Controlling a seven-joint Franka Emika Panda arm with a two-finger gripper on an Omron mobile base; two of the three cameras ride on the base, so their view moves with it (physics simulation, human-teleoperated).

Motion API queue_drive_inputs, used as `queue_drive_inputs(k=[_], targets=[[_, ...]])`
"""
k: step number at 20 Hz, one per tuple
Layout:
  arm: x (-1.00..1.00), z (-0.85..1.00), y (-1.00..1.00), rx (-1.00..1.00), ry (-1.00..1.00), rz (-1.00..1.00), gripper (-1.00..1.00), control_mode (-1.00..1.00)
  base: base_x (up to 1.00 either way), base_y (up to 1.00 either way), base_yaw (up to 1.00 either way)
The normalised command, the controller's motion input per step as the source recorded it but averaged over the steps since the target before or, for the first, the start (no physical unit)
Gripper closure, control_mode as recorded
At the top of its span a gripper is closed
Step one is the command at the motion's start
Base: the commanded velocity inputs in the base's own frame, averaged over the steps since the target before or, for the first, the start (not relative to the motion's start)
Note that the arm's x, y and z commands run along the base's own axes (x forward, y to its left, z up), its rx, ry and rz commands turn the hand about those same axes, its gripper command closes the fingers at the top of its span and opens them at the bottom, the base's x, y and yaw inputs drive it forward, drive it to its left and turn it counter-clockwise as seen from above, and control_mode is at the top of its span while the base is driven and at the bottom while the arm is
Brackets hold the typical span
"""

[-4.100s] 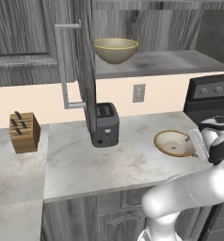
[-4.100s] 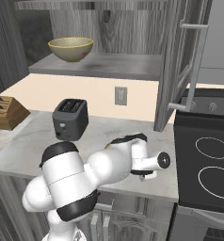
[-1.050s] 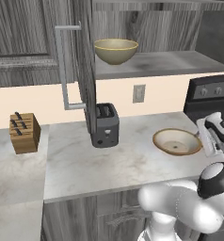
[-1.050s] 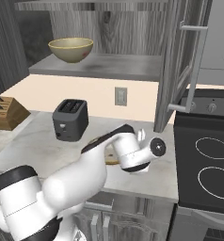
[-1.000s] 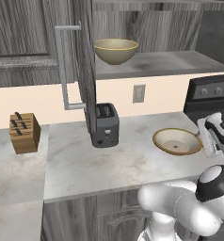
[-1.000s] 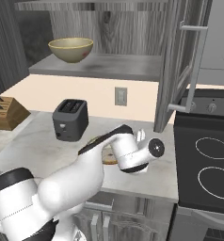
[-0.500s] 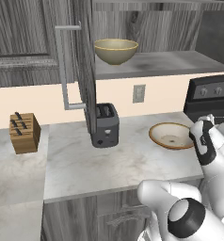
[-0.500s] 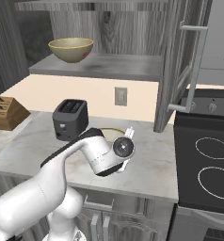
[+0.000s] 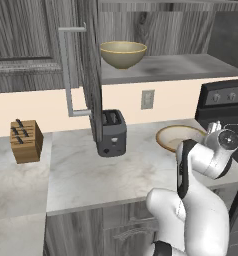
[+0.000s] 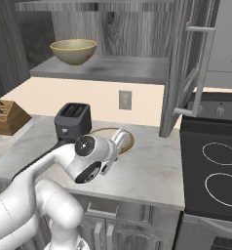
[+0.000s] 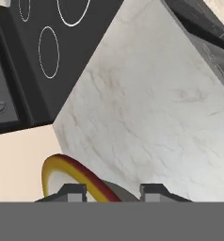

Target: Open the cabinet. Pick the bowls from the counter and place them in the cabinet. Then close the cabinet.

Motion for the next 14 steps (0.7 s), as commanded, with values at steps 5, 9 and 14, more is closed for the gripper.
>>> queue_drive_inputs(k=[5, 9, 14], targets=[[-0.29, 0.33, 0.0, 0.0, 0.03, -0.15, 1.0, -1.0, 0.0, 0.0, 0.0], [-0.3, 0.41, 0.0, 0.0, 0.02, -0.08, 1.0, -1.0, 0.0, 0.0, 0.0], [-0.31, 0.58, 0.0, 0.0, 0.0, 0.0, 1.0, -1.0, 0.0, 0.0, 0.0]])
